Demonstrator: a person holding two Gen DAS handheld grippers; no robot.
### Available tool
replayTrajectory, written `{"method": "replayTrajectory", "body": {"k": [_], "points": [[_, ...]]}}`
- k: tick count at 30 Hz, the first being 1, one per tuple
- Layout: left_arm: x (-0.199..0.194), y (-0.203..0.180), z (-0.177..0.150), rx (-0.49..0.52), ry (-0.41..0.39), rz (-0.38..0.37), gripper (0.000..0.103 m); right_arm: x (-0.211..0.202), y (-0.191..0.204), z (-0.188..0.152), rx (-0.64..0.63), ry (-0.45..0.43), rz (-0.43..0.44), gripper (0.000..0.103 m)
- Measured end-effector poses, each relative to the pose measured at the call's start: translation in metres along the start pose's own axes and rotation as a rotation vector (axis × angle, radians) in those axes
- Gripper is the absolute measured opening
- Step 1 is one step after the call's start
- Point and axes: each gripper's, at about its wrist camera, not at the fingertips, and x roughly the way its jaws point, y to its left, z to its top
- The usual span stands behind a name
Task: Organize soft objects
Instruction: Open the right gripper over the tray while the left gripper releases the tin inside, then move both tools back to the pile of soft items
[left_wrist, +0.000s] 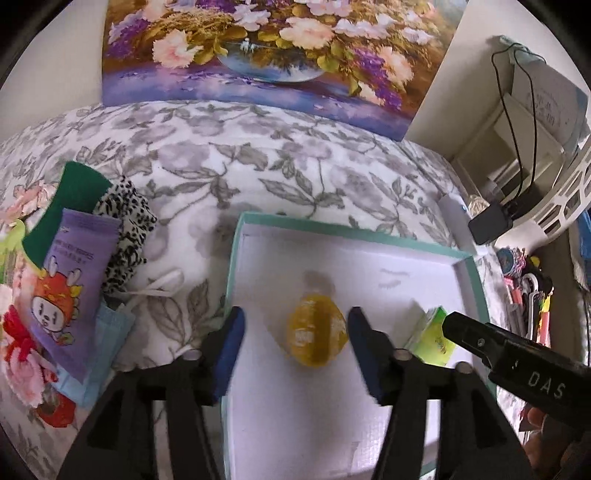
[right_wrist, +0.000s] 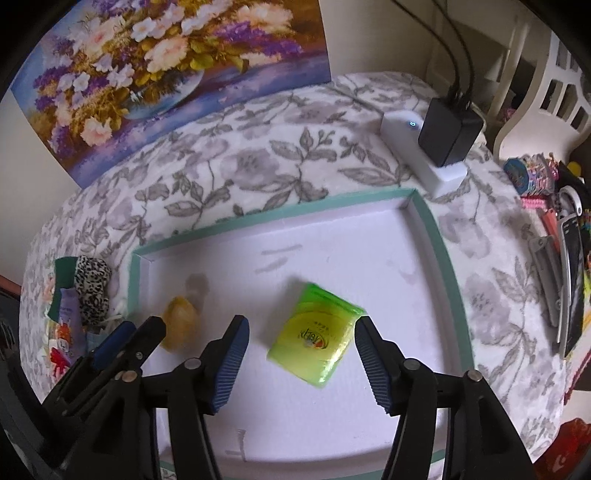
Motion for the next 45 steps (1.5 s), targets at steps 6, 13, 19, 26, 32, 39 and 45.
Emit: {"method": "replayTrajectory", "body": {"k": [6,13,19,26,32,39,45], "points": [[-0.018,0.006,0.010,-0.013,-0.059,0.071,0.088,-0.017,0.000,0.002,-0.003,-0.047,0.003,0.083],[-0.033,0.028,0.018,-0.069,-0.064,0.204,0.100,-0.029,-0.003,0.002,0.009,-0.078,0.002,0.103],[-0.046,0.045,0.020,-0.102,-0.071,0.273,0.100,-0.030,-0.002,0.000,0.007,-0.089,0.011,0.103],[-0.080,0.069,0.021,-0.143,-0.094,0.398,0.101,-0.032,0.013,-0.004,-0.015,-0.103,0.027,0.103],[-0.123,0.099,0.018,-0.211,-0.194,0.490,0.101,-0.035,0.042,-0.011,-0.057,-0.119,0.049,0.103],[-0.162,0.130,0.010,-0.287,-0.287,0.559,0.101,-0.038,0.089,-0.023,-0.121,-0.137,0.117,0.103],[-0.180,0.157,0.001,-0.326,-0.306,0.604,0.101,-0.032,0.126,-0.031,-0.184,-0.103,0.182,0.103]]}}
